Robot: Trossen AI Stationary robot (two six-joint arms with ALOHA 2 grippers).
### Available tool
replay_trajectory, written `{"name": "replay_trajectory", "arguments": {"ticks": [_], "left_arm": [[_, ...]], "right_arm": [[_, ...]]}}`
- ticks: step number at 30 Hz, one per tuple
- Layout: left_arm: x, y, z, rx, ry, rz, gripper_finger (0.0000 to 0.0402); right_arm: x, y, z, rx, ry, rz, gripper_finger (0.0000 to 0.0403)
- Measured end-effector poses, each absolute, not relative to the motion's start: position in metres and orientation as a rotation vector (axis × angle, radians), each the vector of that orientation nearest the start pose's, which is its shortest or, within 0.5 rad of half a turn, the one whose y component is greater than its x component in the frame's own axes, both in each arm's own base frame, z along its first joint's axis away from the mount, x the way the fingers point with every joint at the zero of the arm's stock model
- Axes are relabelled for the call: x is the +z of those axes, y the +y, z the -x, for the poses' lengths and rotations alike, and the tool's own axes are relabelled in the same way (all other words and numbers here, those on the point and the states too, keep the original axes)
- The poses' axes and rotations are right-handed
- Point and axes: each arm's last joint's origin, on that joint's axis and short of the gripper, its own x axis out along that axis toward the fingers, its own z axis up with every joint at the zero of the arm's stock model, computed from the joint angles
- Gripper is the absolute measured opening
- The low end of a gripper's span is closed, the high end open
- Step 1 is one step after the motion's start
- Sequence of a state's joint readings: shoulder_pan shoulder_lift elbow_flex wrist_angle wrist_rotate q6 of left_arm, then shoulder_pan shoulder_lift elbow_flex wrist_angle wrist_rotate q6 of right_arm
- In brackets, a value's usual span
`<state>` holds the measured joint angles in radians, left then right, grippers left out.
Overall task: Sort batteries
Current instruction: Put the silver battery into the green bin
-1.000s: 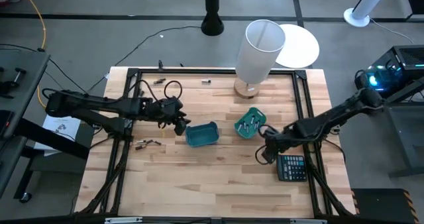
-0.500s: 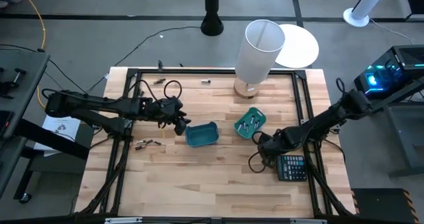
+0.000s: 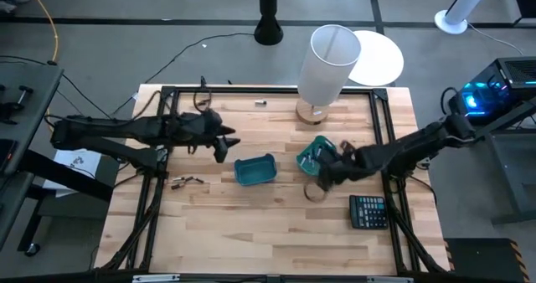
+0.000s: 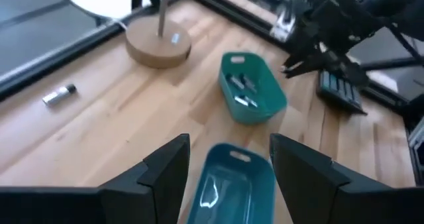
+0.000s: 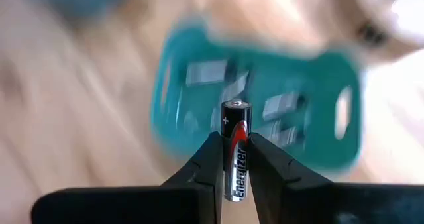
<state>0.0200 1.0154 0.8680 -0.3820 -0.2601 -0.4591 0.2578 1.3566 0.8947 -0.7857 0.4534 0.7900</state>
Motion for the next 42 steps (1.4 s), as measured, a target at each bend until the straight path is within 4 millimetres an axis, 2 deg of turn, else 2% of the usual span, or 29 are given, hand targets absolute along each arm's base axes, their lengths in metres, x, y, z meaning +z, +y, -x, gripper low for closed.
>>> {"name": "replay_trajectory", "arguments": {"ticks": [5,11,17,22,30,35,42], "left_arm": [[0.307,0.012,-0.199,0.412,0.467,0.378,0.02],[0.302,0.008,-0.183,0.427,0.571,0.424,0.02],[0.295,0.001,-0.177,0.415,0.669,0.406,0.02],[0.286,-0.008,-0.168,0.385,0.809,0.398,0.02],[0.235,-0.023,-0.151,0.347,1.221,0.393,0.02],[0.195,-0.018,-0.141,0.626,1.483,0.561,0.02],[0.165,-0.009,-0.157,0.625,1.744,0.61,0.0191]], "right_arm": [[0.206,0.022,-0.245,-0.616,1.003,-0.358,0.0054],[0.201,-0.001,-0.247,-0.641,0.993,-0.438,0.0113],[0.208,-0.007,-0.25,-0.576,1.007,-0.42,0.0173],[0.222,-0.003,-0.258,-0.487,0.987,-0.406,0.0189],[0.239,0.002,-0.266,-0.42,0.947,-0.388,0.019],[0.239,0.003,-0.266,-0.433,0.938,-0.416,0.019],[0.243,0.003,-0.271,-0.419,0.873,-0.435,0.019]]}}
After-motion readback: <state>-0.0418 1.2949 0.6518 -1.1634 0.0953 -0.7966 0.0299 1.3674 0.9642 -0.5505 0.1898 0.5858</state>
